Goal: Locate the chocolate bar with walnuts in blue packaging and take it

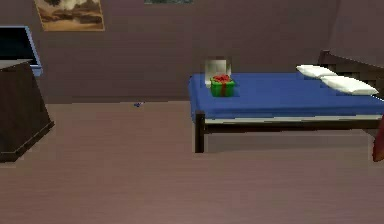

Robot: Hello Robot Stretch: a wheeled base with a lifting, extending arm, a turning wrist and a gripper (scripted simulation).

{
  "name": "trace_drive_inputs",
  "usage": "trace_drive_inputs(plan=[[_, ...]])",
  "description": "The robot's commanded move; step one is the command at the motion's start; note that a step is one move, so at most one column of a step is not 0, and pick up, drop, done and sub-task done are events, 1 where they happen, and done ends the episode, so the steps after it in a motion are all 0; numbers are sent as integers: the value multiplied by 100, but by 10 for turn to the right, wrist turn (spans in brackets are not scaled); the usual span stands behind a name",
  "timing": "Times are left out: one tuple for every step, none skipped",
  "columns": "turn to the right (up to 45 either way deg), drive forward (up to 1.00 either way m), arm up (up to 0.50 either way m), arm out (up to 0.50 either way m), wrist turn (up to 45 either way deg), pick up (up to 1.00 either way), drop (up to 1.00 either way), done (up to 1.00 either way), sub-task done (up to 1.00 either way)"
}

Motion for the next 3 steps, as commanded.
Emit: trace_drive_inputs(plan=[[0, 30, 0, 0, 0, 0, 0, 0, 0], [360, 0, 0, 0, 0, 0, 0, 0, 0], [30, 0, 0, 0, 0, 0, 0, 0, 0]])
